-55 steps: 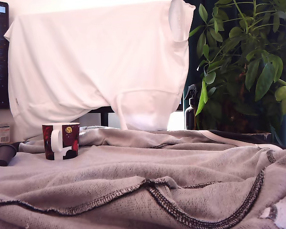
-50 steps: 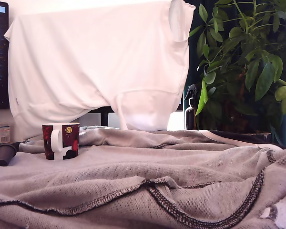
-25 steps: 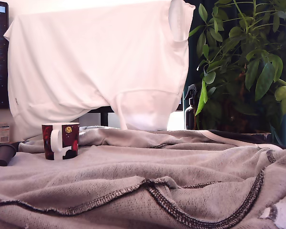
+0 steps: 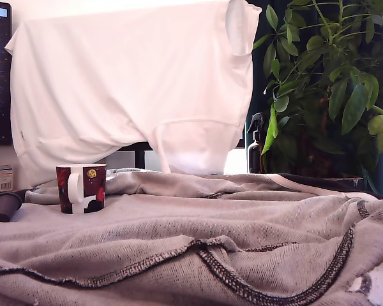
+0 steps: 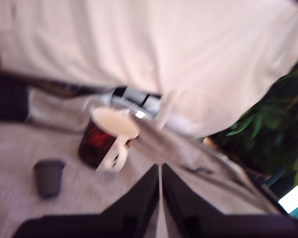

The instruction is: Pick the grey coffee capsule and place it inside the red coffee cup

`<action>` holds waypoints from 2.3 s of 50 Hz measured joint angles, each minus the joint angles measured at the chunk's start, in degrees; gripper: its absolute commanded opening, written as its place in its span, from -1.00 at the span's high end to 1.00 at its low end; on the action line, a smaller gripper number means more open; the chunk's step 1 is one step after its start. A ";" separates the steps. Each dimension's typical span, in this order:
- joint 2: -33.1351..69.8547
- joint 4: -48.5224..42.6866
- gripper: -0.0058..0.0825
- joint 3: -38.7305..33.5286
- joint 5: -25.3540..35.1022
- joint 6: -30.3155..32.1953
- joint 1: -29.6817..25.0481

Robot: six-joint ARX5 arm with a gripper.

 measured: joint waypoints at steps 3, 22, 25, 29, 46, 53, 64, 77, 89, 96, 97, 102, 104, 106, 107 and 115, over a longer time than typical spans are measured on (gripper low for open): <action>3.65 -0.20 -0.89 2.08 -1.22 0.20 0.00; 31.26 -10.36 -0.89 20.00 -4.50 1.29 0.00; 34.77 -11.82 -0.89 22.84 -4.79 1.40 0.00; 39.10 -14.69 -0.89 26.51 -5.73 1.46 0.00; 52.70 -18.01 -0.88 34.23 -6.32 2.40 -1.05; 57.22 -17.22 -0.88 34.23 -6.60 2.40 -1.90; 62.53 -13.90 -0.68 34.23 -9.01 3.13 -2.25; 63.43 -12.68 0.42 34.23 -10.71 6.21 -2.25; 63.43 -11.43 0.69 34.23 -10.78 7.54 -2.25; 63.43 -11.04 0.71 34.23 -10.80 8.41 -2.25; 63.43 -11.02 0.71 34.25 -10.80 8.41 -2.25; 63.43 -11.10 0.70 34.40 -10.80 8.44 -2.25; 63.43 -11.26 0.70 34.75 -10.80 8.44 -2.25; 63.43 -11.28 0.70 35.36 -10.80 8.44 -2.25; 63.43 -11.30 0.70 35.71 -10.80 8.44 -2.25; 63.43 -11.28 0.70 40.61 -10.80 8.44 -2.27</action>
